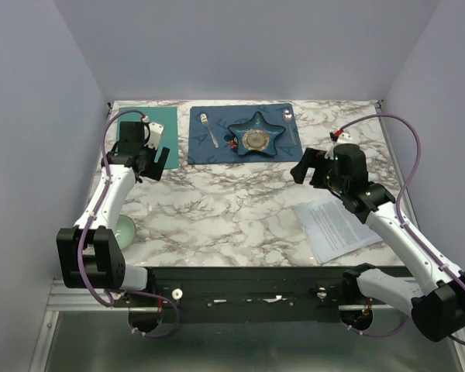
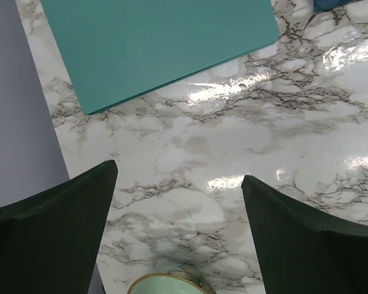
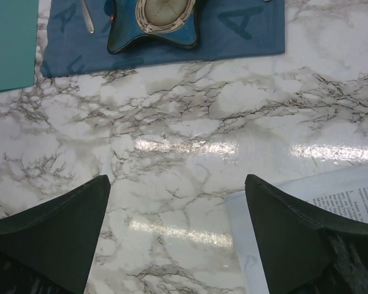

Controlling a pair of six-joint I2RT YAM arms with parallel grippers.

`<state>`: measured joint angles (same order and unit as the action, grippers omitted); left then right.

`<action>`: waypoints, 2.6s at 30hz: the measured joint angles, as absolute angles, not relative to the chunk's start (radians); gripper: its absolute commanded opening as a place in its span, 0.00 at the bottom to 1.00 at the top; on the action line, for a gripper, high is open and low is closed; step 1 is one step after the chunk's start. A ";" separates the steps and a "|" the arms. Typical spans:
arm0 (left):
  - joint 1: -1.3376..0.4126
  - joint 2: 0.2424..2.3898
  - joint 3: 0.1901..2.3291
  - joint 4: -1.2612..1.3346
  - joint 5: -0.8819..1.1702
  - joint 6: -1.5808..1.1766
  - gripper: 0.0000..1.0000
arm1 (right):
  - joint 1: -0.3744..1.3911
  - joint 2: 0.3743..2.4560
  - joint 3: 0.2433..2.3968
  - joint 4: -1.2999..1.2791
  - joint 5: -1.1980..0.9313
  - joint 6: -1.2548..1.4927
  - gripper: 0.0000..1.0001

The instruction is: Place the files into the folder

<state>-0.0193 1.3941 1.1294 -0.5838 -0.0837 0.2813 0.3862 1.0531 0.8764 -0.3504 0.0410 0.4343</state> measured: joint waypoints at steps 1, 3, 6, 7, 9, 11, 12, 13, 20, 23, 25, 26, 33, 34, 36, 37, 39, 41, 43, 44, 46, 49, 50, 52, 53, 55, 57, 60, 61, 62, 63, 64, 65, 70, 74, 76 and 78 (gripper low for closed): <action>-0.018 1.388 1.122 -0.577 -0.087 0.285 0.99 | 0.386 1.050 0.875 -0.350 0.041 0.434 1.00; -0.012 1.373 1.105 -0.562 -0.091 0.296 0.99 | 0.386 1.042 0.873 -0.350 0.041 0.432 1.00; 0.011 1.366 1.097 -0.540 -0.095 0.314 0.99 | 0.386 1.025 0.870 -0.351 0.041 0.426 1.00; 0.028 1.366 1.097 -0.531 -0.093 0.319 0.99 | 0.386 1.020 0.870 -0.351 0.041 0.424 1.00; 0.057 1.366 1.097 -0.518 -0.092 0.333 0.99 | 0.386 1.013 0.870 -0.350 0.041 0.419 0.99; 0.080 1.371 1.097 -0.505 -0.094 0.350 0.99 | 0.386 1.009 0.869 -0.351 0.042 0.417 0.99; 0.089 1.377 1.097 -0.496 -0.097 0.358 0.99 | 0.386 1.007 0.869 -0.351 0.043 0.416 0.99; 0.093 1.387 1.097 -0.487 -0.102 0.366 0.99 | 0.386 1.005 0.869 -0.351 0.043 0.414 0.99; 0.094 1.493 1.072 -0.394 -0.190 0.432 0.99 | 0.386 0.994 0.869 -0.360 0.044 0.410 0.98; 0.094 1.498 1.022 -0.332 -0.231 0.473 0.99 | 0.386 0.979 0.868 -0.362 0.044 0.407 0.97; 0.095 1.499 0.988 -0.286 -0.255 0.505 0.99 | 0.386 0.973 0.868 -0.363 0.044 0.403 0.97; 0.096 1.499 0.971 -0.260 -0.266 0.525 0.99 | 0.386 0.972 0.868 -0.363 0.044 0.402 0.97; 0.096 1.541 0.865 -0.026 -0.358 0.671 0.99 | 0.386 0.976 0.869 -0.372 0.043 0.404 0.95; 0.096 1.552 0.844 0.023 -0.374 0.698 0.99 | 0.386 0.979 0.870 -0.372 0.043 0.405 0.95; 0.094 1.579 0.799 0.126 -0.401 0.752 0.99 | 0.386 0.995 0.878 -0.379 0.036 0.408 0.95; 0.094 1.593 0.783 0.162 -0.412 0.775 0.99 | 0.386 1.003 0.883 -0.384 0.036 0.409 0.95; 0.091 1.634 0.747 0.260 -0.436 0.827 0.99 | 0.386 1.028 0.910 -0.405 0.035 0.408 0.94; 0.089 1.673 0.725 0.341 -0.453 0.863 0.99 | 0.386 1.050 0.944 -0.418 0.035 0.408 0.94; 0.087 1.721 0.707 0.434 -0.472 0.904 0.99 | 0.387 1.065 0.977 -0.430 0.036 0.407 0.94; 0.084 1.739 0.700 0.475 -0.479 0.921 0.99 | 0.387 1.069 0.993 -0.436 0.036 0.407 0.93; 0.079 1.770 0.683 0.562 -0.495 0.958 0.99 | 0.387 1.075 1.021 -0.444 0.036 0.408 0.93; 0.071 1.798 0.663 0.665 -0.500 0.995 0.99 | 0.387 1.081 1.045 -0.450 0.035 0.411 0.91; 0.070 1.802 0.659 0.686 -0.501 1.003 0.99 | 0.387 1.083 1.046 -0.451 0.035 0.414 0.91; 0.070 1.803 0.657 0.713 -0.500 1.009 0.99 | 0.390 1.090 1.047 -0.454 0.035 0.420 0.91; 0.070 1.803 0.657 0.730 -0.500 1.011 0.99 | 0.392 1.097 1.047 -0.458 0.035 0.424 0.91; 0.070 1.803 0.658 0.754 -0.500 1.019 0.99 | 0.395 1.108 1.047 -0.464 0.035 0.430 0.90; 0.068 1.803 0.659 0.775 -0.500 1.027 0.99 | 0.400 1.115 1.047 -0.466 0.035 0.437 0.90; 0.067 1.810 0.661 0.800 -0.500 1.038 0.99 | 0.403 1.117 1.047 -0.466 0.036 0.445 0.89; 0.066 1.812 0.661 0.805 -0.500 1.041 0.99 | 0.405 1.116 1.047 -0.466 0.036 0.446 0.89; 0.065 1.816 0.661 0.810 -0.500 1.047 0.99 | 0.405 1.116 1.047 -0.466 0.036 0.447 0.89; 0.063 1.821 0.661 0.815 -0.500 1.052 0.99 | 0.405 1.116 1.047 -0.466 0.036 0.448 0.89; 0.062 1.825 0.661 0.818 -0.500 1.055 0.99 | 0.405 1.116 1.047 -0.466 0.036 0.448 0.89; 0.059 1.829 0.661 0.822 -0.500 1.060 0.99 | 0.406 1.116 1.046 -0.466 0.036 0.449 0.89; 0.050 1.837 0.660 0.823 -0.500 1.081 0.99 | 0.406 1.106 1.047 -0.466 0.036 0.455 0.89; 0.043 1.838 0.660 0.826 -0.500 1.095 0.99 | 0.406 1.092 1.046 -0.466 0.036 0.462 0.89; 0.040 1.846 0.663 0.829 -0.501 1.104 0.99 | 0.406 1.085 1.046 -0.466 0.037 0.468 0.89; 0.037 1.860 0.669 0.830 -0.501 1.115 0.99 | 0.406 1.079 1.046 -0.466 0.038 0.472 0.89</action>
